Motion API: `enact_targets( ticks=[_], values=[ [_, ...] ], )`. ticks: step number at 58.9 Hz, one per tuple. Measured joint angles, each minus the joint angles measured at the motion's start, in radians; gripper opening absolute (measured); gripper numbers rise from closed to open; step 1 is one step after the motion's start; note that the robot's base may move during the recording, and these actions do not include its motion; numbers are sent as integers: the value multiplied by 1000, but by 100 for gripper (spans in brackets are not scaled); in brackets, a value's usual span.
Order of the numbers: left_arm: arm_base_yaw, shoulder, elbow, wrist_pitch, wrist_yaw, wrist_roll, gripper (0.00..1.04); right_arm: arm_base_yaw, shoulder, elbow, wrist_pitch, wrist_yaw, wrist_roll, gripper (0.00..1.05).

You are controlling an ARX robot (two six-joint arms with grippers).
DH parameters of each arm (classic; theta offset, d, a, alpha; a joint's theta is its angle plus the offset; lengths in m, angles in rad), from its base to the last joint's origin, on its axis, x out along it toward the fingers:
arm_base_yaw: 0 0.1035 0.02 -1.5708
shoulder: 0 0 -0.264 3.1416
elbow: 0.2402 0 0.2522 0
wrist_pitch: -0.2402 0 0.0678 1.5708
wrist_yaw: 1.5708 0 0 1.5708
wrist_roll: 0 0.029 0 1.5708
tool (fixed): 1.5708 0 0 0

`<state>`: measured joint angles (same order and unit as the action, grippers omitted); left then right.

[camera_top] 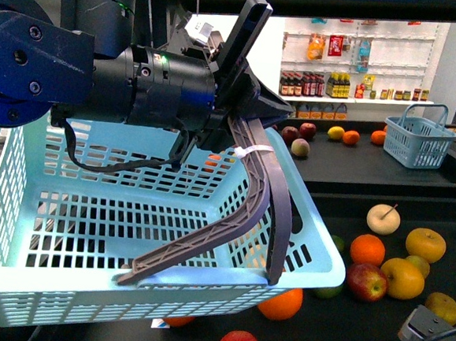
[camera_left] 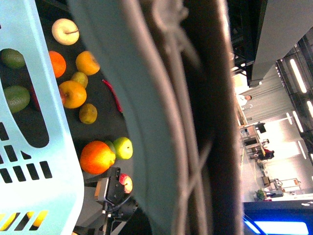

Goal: Pick lemon from shelf

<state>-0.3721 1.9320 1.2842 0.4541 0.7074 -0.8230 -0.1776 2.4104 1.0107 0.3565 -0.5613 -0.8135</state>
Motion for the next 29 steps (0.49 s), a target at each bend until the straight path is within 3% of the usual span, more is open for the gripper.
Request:
enact_targets(
  ticks=[29],
  values=[
    [0,0,0,0,0,0,7,83,125,155,-72,46,-40,97]
  ],
)
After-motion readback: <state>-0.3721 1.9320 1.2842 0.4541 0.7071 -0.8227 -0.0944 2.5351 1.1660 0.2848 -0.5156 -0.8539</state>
